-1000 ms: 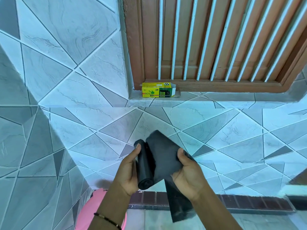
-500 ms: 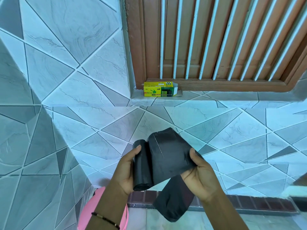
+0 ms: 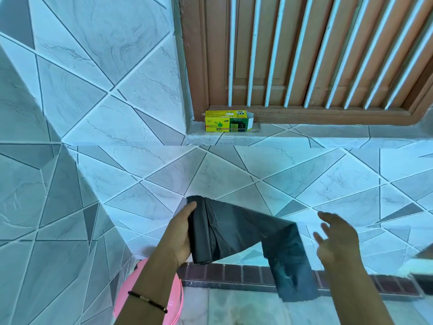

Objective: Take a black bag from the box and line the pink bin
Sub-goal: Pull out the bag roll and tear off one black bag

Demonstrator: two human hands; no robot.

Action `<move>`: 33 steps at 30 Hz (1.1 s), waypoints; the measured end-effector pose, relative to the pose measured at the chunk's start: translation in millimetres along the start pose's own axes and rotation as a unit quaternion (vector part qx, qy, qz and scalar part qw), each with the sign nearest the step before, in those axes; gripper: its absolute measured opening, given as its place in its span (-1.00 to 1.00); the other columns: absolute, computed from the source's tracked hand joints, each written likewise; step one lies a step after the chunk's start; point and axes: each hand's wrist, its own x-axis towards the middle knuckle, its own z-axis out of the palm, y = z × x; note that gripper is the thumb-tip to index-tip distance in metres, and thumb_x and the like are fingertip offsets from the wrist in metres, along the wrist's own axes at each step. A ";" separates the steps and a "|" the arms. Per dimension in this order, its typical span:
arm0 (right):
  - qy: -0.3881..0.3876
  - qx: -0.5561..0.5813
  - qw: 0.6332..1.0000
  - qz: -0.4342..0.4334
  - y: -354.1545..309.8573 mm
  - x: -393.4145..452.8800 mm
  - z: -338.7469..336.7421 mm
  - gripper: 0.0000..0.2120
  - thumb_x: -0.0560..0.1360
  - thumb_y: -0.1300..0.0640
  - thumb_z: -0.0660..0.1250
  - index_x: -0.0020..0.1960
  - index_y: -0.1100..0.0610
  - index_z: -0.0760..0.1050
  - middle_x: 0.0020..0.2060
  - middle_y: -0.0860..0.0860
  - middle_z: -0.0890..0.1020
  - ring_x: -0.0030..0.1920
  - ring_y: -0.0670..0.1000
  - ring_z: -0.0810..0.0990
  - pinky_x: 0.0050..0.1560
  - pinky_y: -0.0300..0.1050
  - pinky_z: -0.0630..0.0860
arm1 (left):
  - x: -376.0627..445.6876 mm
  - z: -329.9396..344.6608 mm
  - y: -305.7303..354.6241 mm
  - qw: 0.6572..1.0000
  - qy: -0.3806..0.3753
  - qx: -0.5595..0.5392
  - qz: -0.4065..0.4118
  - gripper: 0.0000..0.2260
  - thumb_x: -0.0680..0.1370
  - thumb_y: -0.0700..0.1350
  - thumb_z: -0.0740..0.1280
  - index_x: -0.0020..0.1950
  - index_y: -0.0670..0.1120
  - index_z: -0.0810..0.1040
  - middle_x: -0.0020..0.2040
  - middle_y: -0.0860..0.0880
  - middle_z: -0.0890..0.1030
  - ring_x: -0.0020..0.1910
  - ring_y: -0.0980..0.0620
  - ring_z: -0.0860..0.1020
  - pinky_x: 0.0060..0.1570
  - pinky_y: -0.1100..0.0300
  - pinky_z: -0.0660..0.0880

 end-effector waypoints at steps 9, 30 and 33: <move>-0.372 -0.228 0.890 -0.131 15.4 -35.0 54.9 -0.65 0.44 0.41 0.27 0.11 0.06 0.52 0.11 -0.02 0.63 0.18 -0.06 0.53 0.13 -0.26 0.44 | -1.1 11.2 5.3 0.989 -0.088 0.121 -0.013 -0.79 0.50 -0.09 0.34 0.04 -0.20 0.53 -0.02 -0.23 0.53 -0.04 -0.14 0.49 0.10 -0.02 0.47; -0.502 -0.304 0.808 -0.056 7.4 -30.6 81.2 -0.74 0.53 0.09 0.29 0.03 0.29 0.58 -0.12 0.10 0.66 -0.14 0.01 0.60 -0.04 -0.17 0.52 | -12.5 17.5 23.3 0.975 -0.181 0.133 -0.004 -0.60 0.36 -0.20 0.41 0.17 -0.27 0.54 0.02 -0.24 0.64 -0.08 -0.14 0.63 -0.10 0.11 0.59; -0.479 -0.301 0.822 -0.065 8.4 -33.3 80.8 -0.72 0.51 0.07 0.32 0.01 0.28 0.60 -0.10 0.14 0.67 -0.13 0.04 0.61 -0.02 -0.08 0.53 | -11.6 19.9 20.1 0.975 -0.180 0.128 -0.004 -0.60 0.37 -0.15 0.41 0.17 -0.27 0.55 0.06 -0.23 0.64 -0.03 -0.12 0.62 -0.05 0.11 0.59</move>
